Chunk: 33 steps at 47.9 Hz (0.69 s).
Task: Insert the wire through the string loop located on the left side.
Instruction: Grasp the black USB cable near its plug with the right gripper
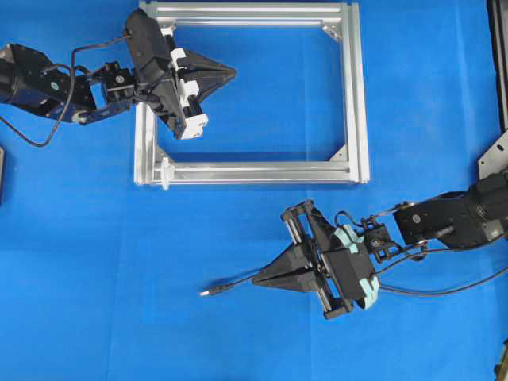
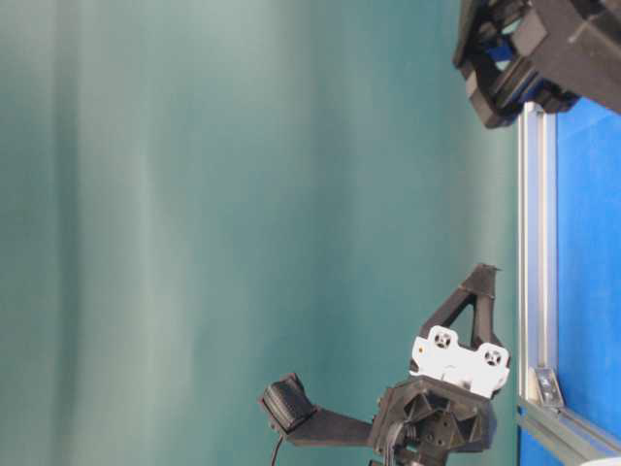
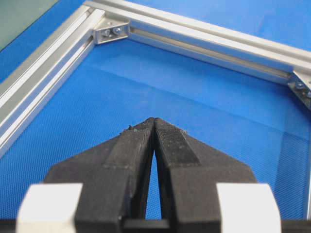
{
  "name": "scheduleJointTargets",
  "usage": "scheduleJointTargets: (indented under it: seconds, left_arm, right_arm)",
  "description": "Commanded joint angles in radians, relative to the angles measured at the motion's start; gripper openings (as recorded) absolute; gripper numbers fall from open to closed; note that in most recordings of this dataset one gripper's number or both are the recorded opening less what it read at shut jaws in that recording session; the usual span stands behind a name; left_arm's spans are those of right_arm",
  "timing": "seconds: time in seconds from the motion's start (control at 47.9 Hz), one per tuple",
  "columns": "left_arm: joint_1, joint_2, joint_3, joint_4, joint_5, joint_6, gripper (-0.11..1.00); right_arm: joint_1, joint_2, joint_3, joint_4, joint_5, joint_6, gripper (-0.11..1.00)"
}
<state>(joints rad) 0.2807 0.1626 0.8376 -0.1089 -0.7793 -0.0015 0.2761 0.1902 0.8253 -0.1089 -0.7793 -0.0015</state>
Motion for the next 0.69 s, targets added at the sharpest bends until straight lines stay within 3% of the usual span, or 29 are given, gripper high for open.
scheduleJointTargets:
  seconds: [0.0, 0.313, 0.543, 0.606, 0.669]
  left_arm:
    - [-0.009, -0.043, -0.017, 0.026, 0.025, 0.002, 0.0]
    - [-0.009, -0.046, -0.015, 0.026, 0.037, 0.002, 0.0]
    - [-0.009, -0.048, -0.015, 0.026, 0.037, 0.002, 0.0]
    - [-0.009, -0.048, -0.015, 0.026, 0.037, 0.002, 0.0]
    - [-0.008, -0.048, -0.014, 0.026, 0.037, 0.002, 0.0]
  right_arm:
    - [0.006, -0.058, -0.009, 0.002, -0.002, 0.006, 0.01]
    - [0.006, -0.061, -0.02, 0.002, 0.06, 0.012, -0.02]
    - [0.002, -0.06, -0.02, 0.002, 0.058, 0.055, -0.02]
    - [0.002, -0.058, -0.02, 0.003, 0.058, 0.067, 0.03]
    - [0.002, -0.055, -0.021, 0.008, 0.058, 0.084, 0.15]
